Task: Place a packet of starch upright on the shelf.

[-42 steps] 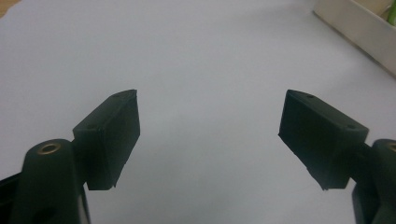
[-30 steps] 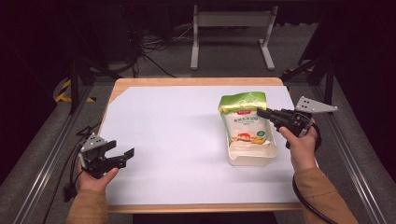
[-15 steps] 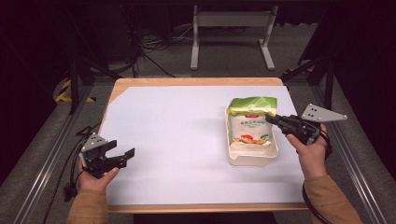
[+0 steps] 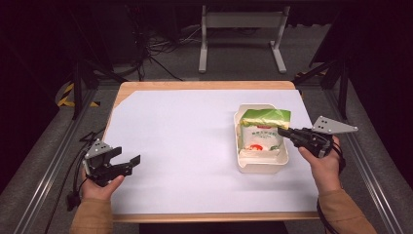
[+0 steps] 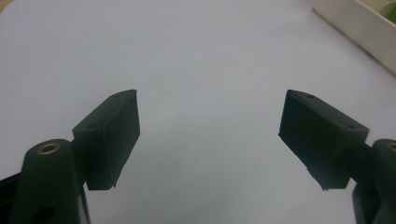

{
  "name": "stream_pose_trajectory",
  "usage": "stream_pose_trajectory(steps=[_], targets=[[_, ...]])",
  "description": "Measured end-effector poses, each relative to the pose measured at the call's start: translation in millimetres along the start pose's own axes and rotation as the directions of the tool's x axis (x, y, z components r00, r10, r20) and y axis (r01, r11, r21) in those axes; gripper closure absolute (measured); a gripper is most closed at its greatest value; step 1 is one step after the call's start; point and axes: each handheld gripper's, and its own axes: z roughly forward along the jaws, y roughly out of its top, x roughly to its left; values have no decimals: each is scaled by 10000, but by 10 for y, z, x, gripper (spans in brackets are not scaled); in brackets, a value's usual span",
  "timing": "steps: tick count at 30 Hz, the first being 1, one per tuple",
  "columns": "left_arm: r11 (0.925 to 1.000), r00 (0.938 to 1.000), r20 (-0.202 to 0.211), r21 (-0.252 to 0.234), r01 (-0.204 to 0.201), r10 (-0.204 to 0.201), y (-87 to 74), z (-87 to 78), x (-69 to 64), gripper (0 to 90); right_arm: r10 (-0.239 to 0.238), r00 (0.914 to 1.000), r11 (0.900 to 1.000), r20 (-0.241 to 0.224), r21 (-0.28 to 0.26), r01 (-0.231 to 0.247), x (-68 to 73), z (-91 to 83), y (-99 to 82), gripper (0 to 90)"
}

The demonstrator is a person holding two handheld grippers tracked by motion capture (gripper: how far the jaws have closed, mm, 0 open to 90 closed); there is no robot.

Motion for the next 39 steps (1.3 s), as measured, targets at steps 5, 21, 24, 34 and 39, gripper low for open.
stream_pose_trajectory(steps=[5,21,24,34,39], targets=[[10000,10000,-14,-3,15,-15,4,9,0,209,102,9999,9999,17,-7,-102,0,1,3,841],[10000,10000,33,-29,-26,26,18,21,-8,208,599,9975,9979,385,-255,-589,-61,-273,102,434],[10000,10000,18,2,1,-1,16,23,-11,207,597,9972,9982,445,-129,-592,-70,-343,104,405],[10000,9999,108,-47,-34,35,28,22,-5,205,748,9933,9968,883,197,-768,-130,-648,27,353],[9999,9999,119,-63,-86,87,33,30,0,204,764,9909,9955,1111,477,-821,-163,-784,-46,336]])
